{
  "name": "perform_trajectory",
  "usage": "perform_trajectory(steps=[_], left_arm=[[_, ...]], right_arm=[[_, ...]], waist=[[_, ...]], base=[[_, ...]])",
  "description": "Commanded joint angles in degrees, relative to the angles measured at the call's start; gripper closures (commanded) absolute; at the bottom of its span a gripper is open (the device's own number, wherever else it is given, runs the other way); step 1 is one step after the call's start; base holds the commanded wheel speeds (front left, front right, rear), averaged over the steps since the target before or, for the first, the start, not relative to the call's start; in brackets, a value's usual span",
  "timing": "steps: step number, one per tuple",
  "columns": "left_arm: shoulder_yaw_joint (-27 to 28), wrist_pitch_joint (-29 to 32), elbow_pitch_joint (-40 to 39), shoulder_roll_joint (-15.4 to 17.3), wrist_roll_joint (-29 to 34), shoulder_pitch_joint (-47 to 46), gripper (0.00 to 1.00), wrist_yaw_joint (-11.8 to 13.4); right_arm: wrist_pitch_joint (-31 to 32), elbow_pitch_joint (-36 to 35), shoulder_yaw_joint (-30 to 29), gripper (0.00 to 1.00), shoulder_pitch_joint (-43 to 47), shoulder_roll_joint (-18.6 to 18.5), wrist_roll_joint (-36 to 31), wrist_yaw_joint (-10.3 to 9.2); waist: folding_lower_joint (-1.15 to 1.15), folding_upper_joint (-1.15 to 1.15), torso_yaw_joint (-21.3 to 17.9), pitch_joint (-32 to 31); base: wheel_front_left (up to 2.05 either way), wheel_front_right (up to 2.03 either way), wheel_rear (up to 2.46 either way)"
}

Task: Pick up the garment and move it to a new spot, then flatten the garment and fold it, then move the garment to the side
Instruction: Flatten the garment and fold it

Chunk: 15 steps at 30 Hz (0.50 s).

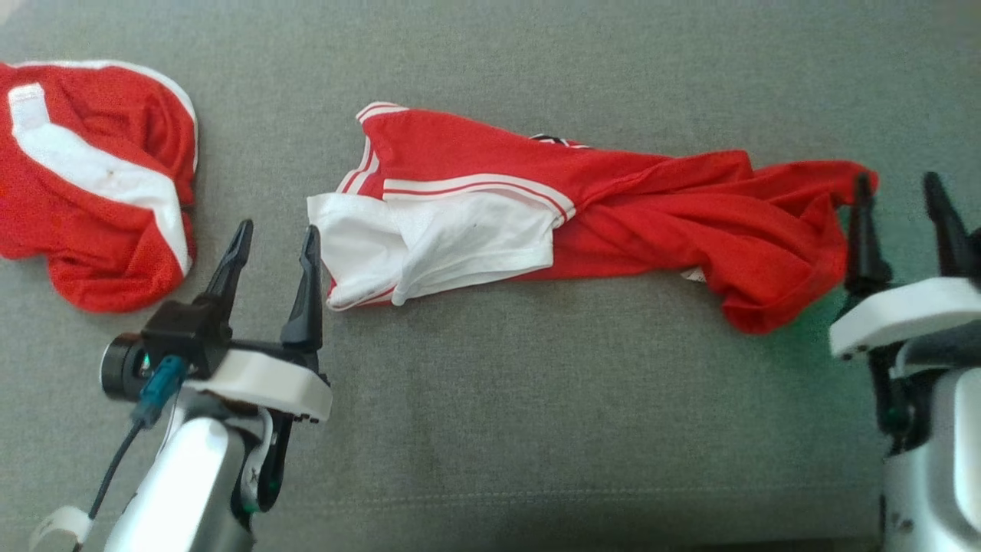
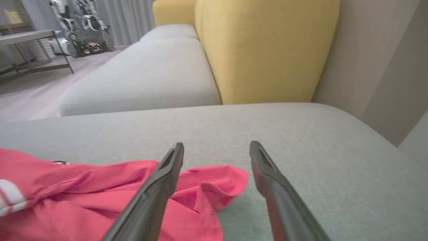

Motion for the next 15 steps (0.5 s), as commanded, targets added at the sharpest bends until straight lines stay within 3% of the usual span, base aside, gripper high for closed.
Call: perform_trajectory(steps=[1,8,15], left_arm=[[2.25,-0.66,-1.88,1.68,0.32,-0.78,0.00,0.33],[2.29,-0.22,-2.19,2.39,0.00,1.15,0.00,0.94],[2.26,0.54,-3.31,2.98,-0.33,3.42,0.00,1.83]], right_arm=[[-0.60,-3.27,2.26,0.00,0.26,-0.05,0.68,-0.04],[-1.76,-8.01,9.04,0.00,5.67,0.00,3.31,-0.04],[-1.99,-8.04,11.20,0.00,9.50,0.01,4.46,-0.04]], waist=[[0.00,0.00,-0.17,-0.74],[0.00,0.00,-0.32,-3.94],[0.00,0.00,-0.23,-5.83]], base=[[0.00,0.00,0.00],[0.00,0.00,0.00],[0.00,0.00,0.00]])
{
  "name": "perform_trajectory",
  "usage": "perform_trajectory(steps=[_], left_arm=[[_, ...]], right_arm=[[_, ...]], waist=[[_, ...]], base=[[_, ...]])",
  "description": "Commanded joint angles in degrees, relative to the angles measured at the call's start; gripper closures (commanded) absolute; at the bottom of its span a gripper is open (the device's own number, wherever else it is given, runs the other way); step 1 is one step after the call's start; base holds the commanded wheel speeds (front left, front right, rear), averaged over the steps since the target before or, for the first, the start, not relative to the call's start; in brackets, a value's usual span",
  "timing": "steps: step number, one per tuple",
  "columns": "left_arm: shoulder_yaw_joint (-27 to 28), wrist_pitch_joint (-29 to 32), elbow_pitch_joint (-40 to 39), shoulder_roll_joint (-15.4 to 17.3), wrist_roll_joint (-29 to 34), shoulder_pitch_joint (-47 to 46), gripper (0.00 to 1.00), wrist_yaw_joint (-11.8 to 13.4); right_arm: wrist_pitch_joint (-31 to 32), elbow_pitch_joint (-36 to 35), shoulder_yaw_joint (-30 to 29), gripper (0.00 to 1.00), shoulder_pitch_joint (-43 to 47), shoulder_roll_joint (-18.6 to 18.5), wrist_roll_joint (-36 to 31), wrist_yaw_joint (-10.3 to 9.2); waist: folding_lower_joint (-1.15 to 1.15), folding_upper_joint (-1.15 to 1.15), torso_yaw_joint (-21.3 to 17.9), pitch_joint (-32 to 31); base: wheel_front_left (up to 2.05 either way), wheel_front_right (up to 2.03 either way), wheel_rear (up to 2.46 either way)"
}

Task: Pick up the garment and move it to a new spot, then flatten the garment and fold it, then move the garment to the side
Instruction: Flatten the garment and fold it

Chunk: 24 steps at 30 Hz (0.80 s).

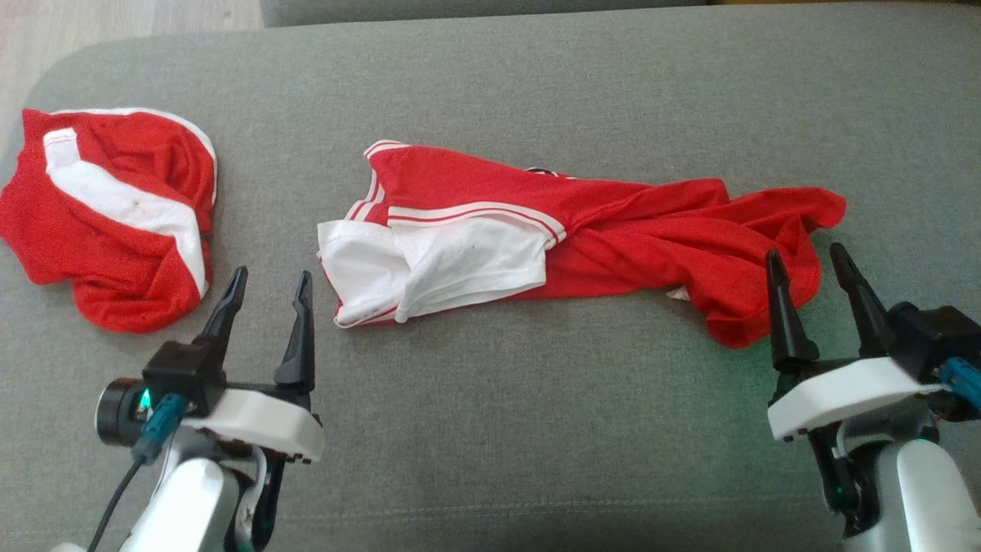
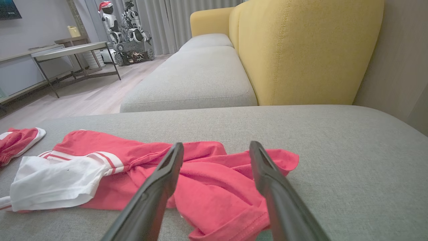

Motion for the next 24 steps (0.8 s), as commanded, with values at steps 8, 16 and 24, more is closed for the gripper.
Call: perform_trajectory(steps=[8,16,24], left_arm=[[1.87,0.62,-3.02,1.85,-0.40,-0.86,0.00,1.01],[1.55,0.77,-3.24,1.99,-0.55,-0.86,0.00,1.14],[1.41,0.89,-3.57,2.23,-0.71,-1.24,0.00,1.38]], right_arm=[[-0.33,-2.30,1.47,0.00,-0.41,-0.19,0.95,-0.04],[-0.16,-1.94,1.51,0.00,-0.45,-0.18,1.24,-0.04],[0.70,-0.63,-0.08,0.00,-1.74,-0.18,1.85,-0.04]], waist=[[0.00,0.00,0.22,-0.66],[0.00,0.00,0.49,-0.68],[0.00,0.00,0.62,0.13]], base=[[0.00,0.00,0.00],[0.00,0.00,0.00],[0.00,0.00,0.00]])
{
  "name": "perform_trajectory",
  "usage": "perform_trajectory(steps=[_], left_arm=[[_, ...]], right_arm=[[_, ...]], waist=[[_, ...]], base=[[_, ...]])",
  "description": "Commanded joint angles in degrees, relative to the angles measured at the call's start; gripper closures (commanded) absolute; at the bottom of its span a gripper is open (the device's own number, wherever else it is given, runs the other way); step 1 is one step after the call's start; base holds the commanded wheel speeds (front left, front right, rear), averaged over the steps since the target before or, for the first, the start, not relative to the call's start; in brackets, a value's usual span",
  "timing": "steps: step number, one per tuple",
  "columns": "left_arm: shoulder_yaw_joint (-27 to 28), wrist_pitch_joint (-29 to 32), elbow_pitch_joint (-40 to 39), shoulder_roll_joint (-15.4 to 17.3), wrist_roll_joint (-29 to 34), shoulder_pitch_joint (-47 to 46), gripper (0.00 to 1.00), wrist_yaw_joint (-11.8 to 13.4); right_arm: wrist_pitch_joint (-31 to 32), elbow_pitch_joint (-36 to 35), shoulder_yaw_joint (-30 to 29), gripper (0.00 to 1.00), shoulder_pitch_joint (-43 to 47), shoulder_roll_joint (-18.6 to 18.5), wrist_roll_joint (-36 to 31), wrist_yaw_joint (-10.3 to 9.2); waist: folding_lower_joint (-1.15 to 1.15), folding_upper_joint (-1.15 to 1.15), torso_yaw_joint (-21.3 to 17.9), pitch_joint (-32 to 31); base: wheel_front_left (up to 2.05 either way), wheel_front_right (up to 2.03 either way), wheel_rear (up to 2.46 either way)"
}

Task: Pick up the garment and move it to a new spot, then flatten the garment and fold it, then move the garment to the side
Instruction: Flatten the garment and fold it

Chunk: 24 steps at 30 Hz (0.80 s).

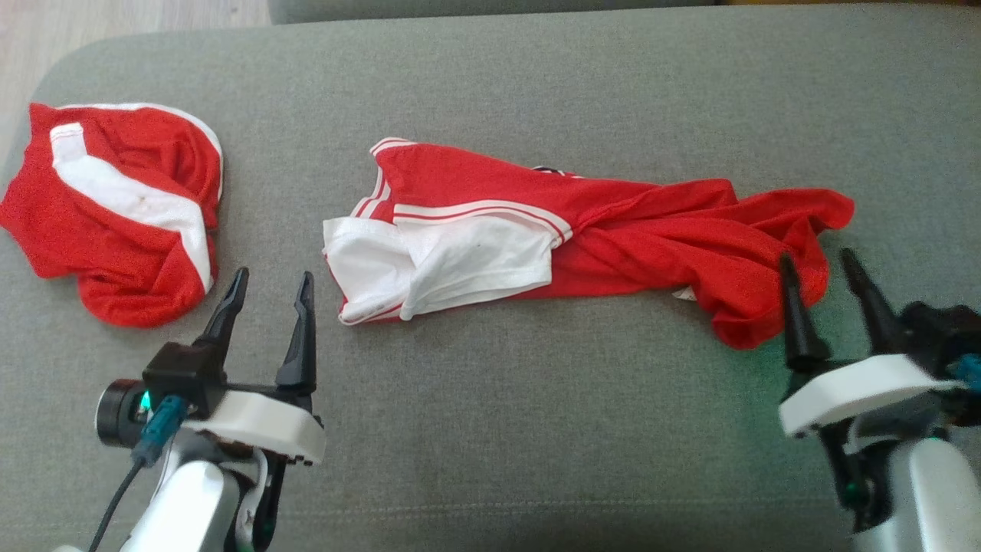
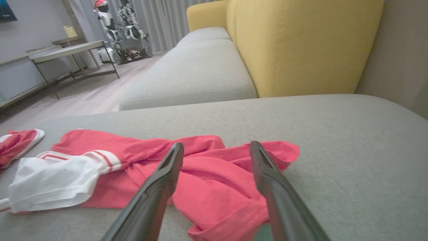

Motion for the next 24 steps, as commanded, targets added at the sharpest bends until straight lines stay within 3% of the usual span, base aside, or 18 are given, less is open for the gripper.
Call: perform_trajectory(steps=[1,8,17,23,24], left_arm=[[1.99,0.20,-2.12,1.61,-0.26,-2.16,0.00,0.30],[1.49,0.09,-2.71,1.56,0.12,-4.61,0.00,-0.11],[0.61,-0.73,-1.44,0.37,0.37,-7.84,0.00,-1.09],[0.32,-1.24,-0.23,-0.45,0.39,-8.91,0.00,-1.58],[0.28,-1.30,-0.07,-0.55,0.40,-9.05,0.00,-1.66]], right_arm=[[0.46,-1.20,-0.28,0.00,-2.63,-0.28,-0.02,-0.04],[3.22,5.38,-6.49,0.00,-12.37,-1.78,-1.91,-0.04],[9.06,23.96,-9.84,0.00,-25.29,-6.42,-0.69,-0.04],[12.52,34.11,-10.31,0.00,-29.94,-6.94,1.62,-0.04],[12.60,35.25,-10.28,0.17,-30.60,-6.97,2.59,-0.04]], waist=[[0.00,0.00,0.07,0.47],[0.00,0.00,0.67,4.27],[0.00,0.00,1.90,7.95],[0.00,0.00,2.14,8.73],[0.00,0.00,2.19,8.79]], base=[[0.00,0.00,0.00],[0.00,0.00,0.00],[0.00,0.00,0.00],[0.00,0.00,0.00],[0.00,0.00,0.00]])
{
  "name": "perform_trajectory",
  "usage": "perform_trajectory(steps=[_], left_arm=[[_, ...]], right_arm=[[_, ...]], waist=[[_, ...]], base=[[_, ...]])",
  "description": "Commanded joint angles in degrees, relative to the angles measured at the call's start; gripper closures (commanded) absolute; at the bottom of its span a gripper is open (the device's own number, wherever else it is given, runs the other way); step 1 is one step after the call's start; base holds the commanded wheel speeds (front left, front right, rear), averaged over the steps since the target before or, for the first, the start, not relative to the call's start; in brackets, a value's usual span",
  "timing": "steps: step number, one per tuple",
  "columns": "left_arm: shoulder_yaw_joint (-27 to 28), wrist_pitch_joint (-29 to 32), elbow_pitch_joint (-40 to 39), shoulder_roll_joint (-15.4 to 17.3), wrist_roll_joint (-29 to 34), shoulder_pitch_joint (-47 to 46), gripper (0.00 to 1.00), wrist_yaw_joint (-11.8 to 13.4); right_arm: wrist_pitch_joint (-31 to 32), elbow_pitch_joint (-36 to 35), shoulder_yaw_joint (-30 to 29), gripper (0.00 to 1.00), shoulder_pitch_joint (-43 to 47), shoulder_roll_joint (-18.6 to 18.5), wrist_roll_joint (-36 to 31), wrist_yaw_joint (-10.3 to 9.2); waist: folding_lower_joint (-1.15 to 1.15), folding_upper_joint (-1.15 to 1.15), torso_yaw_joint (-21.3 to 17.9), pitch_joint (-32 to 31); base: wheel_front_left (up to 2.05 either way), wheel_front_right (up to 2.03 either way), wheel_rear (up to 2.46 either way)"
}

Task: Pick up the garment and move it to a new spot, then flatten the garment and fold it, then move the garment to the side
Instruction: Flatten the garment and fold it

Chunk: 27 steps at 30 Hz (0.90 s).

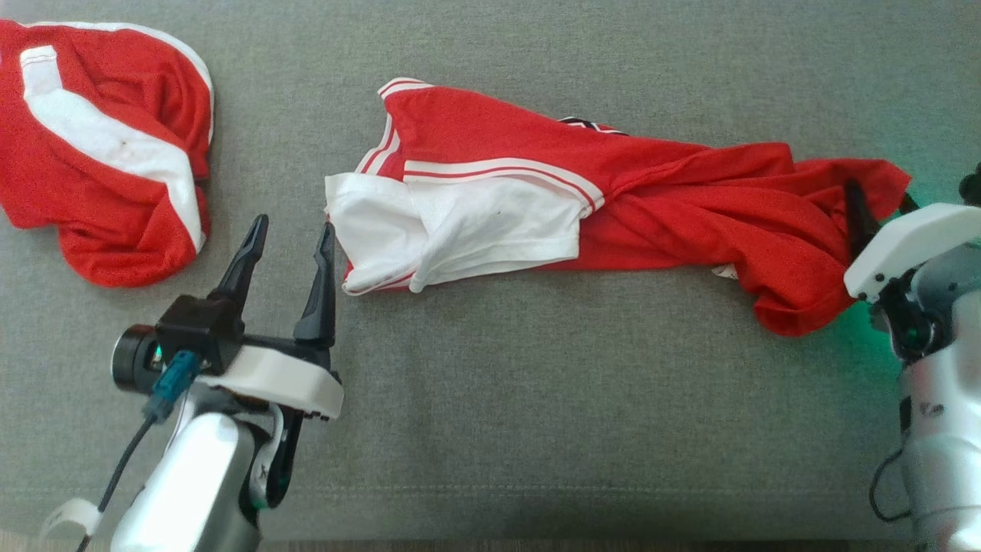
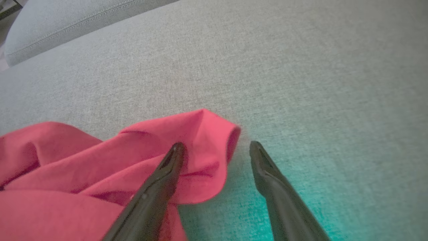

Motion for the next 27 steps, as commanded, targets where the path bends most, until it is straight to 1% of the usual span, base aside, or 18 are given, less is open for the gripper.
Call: perform_trajectory(steps=[1,3,5,6,7,11,15,18,21,24,27], left_arm=[[1.91,-0.69,-1.41,0.76,0.29,-2.92,0.00,-0.32],[1.94,-0.79,-1.12,0.63,0.31,-3.11,0.00,-0.43],[2.27,-0.91,-0.90,0.63,0.28,-3.23,0.00,-0.48],[2.27,-0.91,-0.90,0.63,0.28,-3.23,0.00,-0.48],[2.38,-0.95,-0.84,0.64,0.28,-3.23,0.00,-0.47],[2.67,-1.05,-0.71,0.63,0.34,-3.20,0.00,-0.54],[2.75,-1.11,-0.67,0.46,0.42,-3.02,0.00,-0.56],[2.84,-1.13,-0.70,0.38,0.40,-2.58,0.00,-0.55],[3.00,-1.16,-0.76,0.34,0.33,-2.07,0.00,-0.53],[3.07,-1.17,-0.92,0.31,0.33,-1.86,0.00,-0.58],[3.26,-1.18,-1.18,0.44,0.41,-1.84,0.00,-0.52]], right_arm=[[-0.17,-0.63,0.94,1.00,-2.58,-0.67,1.45,-0.04],[-0.50,0.73,1.08,1.00,-3.84,-0.71,3.21,-0.04],[-3.91,0.08,2.05,1.00,-5.91,-1.51,4.67,-0.04],[-3.91,0.08,2.05,1.00,-5.91,-1.51,4.67,-0.04],[-5.33,-0.56,2.43,1.00,-6.74,-1.73,5.26,-0.04],[-9.29,-4.06,4.52,1.00,-9.62,-2.38,6.85,-0.04],[-12.09,-10.39,7.50,1.00,-9.56,-2.36,7.95,-0.04],[-11.54,-16.02,10.06,1.00,-5.33,-1.82,8.12,-0.04],[-7.69,-20.09,11.93,1.00,2.37,-0.27,8.19,-0.04],[-4.15,-23.05,12.25,1.00,10.63,1.64,8.14,-0.04],[-2.46,-25.47,11.49,1.00,16.58,3.05,7.44,-0.04]], waist=[[0.00,0.00,0.06,0.06],[0.00,0.00,0.09,0.10],[0.00,0.00,-0.17,0.20],[0.00,0.00,-0.17,0.20],[0.00,0.00,-0.31,0.18],[0.00,0.00,-0.95,-0.04],[0.00,0.00,-1.45,-0.45],[0.00,0.00,-1.77,-0.83],[0.00,0.00,-2.04,-1.05],[0.00,0.00,-2.15,-1.00],[0.00,0.00,-2.51,-0.84]], base=[[0.00,0.00,0.00],[0.00,0.00,0.00],[0.00,0.00,0.00],[0.00,0.00,0.00],[0.00,0.00,0.00],[0.00,0.00,0.00],[0.00,0.00,0.00],[0.00,0.00,0.00],[0.00,0.00,0.00],[0.00,0.00,0.00],[0.00,0.00,0.00]])
